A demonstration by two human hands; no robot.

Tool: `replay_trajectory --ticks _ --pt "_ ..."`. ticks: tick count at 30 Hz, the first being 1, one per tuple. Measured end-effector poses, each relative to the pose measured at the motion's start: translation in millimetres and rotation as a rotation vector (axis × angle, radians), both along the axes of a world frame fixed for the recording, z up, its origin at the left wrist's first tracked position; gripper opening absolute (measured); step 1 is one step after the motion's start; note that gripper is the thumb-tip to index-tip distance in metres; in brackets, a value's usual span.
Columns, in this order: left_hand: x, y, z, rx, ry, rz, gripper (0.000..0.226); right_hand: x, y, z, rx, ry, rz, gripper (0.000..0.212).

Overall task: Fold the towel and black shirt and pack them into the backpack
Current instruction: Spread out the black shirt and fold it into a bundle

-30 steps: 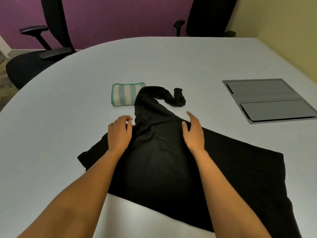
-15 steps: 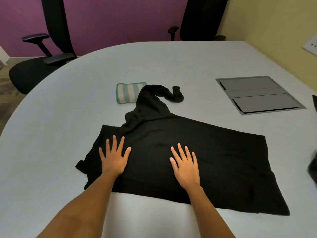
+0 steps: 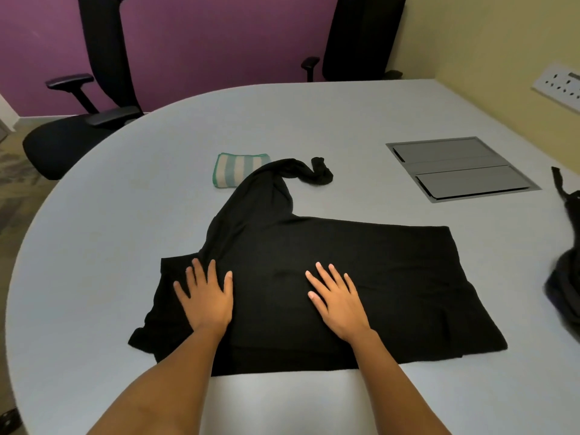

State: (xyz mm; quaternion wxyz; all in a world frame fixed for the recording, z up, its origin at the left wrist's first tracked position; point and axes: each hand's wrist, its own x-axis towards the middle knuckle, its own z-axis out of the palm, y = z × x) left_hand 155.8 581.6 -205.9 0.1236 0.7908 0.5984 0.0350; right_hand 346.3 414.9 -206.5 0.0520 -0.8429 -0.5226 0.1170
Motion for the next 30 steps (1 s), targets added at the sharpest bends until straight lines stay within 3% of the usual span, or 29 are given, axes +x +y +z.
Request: replay_trajectory --ticks 5,11,18,22,26,30 --pt "47 3 9 -0.001 -0.045 -0.271 0.053 33 10 12 0.03 0.017 -0.158 0.052" --pt "59 16 -14 -0.179 0.071 -0.293 0.056 67 -4 -6 -0.121 0.019 -0.272 0.053" --pt "54 33 -18 -0.175 0.092 -0.215 0.058 88 -20 -14 -0.135 0.023 -0.52 0.059" --pt "72 32 -9 -0.032 -0.014 -0.171 0.054 104 -10 -3 -0.001 0.033 -0.609 0.055" --pt "108 32 -1 0.089 -0.084 -0.371 0.049 136 -6 5 0.016 -0.012 -0.623 0.053" --pt "143 36 1 -0.024 -0.126 -0.453 0.05 160 5 11 -0.047 0.019 -0.576 0.055"
